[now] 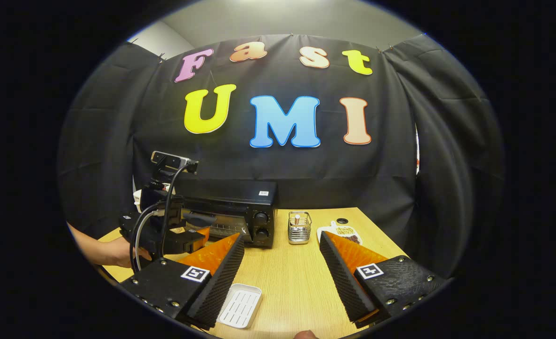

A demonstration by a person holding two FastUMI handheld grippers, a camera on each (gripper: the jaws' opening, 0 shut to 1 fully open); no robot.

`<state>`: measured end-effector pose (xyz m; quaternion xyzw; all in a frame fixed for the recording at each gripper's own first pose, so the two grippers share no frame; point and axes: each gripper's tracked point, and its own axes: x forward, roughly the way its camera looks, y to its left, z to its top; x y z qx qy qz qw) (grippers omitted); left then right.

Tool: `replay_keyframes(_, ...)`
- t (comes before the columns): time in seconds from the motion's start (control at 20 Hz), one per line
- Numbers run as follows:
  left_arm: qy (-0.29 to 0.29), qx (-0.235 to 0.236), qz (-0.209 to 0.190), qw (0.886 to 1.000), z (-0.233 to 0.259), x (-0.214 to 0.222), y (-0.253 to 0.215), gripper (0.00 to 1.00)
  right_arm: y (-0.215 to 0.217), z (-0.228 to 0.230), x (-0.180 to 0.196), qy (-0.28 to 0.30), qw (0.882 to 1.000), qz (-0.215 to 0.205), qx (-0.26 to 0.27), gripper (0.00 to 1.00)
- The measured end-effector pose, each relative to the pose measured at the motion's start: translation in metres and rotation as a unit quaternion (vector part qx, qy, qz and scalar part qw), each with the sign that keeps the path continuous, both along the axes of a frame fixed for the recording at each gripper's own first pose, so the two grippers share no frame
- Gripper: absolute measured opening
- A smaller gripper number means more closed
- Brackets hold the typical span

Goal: Open the electric oven with the left hand, put the food in, and close the electric oven.

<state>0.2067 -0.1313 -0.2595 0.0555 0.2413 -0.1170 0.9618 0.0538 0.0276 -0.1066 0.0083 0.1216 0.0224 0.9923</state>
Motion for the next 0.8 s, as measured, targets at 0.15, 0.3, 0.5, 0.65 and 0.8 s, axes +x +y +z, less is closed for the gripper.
replay_keyframes(0.15,-0.030,-0.016,0.001,0.999,0.022,0.013,-0.004,0.98,-0.005,0.001,-0.001,-0.001,1.000,-0.008,0.001,0.98)
replay_keyframes(0.3,-0.068,-0.025,-0.003,0.997,0.059,0.005,-0.013,1.00,-0.015,0.006,-0.003,-0.009,1.000,-0.012,0.001,0.98)
replay_keyframes(0.5,-0.114,-0.052,0.002,0.992,0.114,-0.024,-0.027,1.00,-0.032,0.024,-0.006,-0.033,0.999,-0.009,0.008,0.98)
replay_keyframes(0.65,-0.148,-0.062,0.013,0.987,0.156,-0.050,-0.029,1.00,-0.049,0.041,-0.008,-0.059,0.998,-0.005,0.002,0.98)
replay_keyframes(0.8,-0.170,-0.071,0.029,0.982,0.193,-0.083,-0.027,1.00,-0.061,0.056,-0.013,-0.078,0.997,0.006,0.012,0.98)
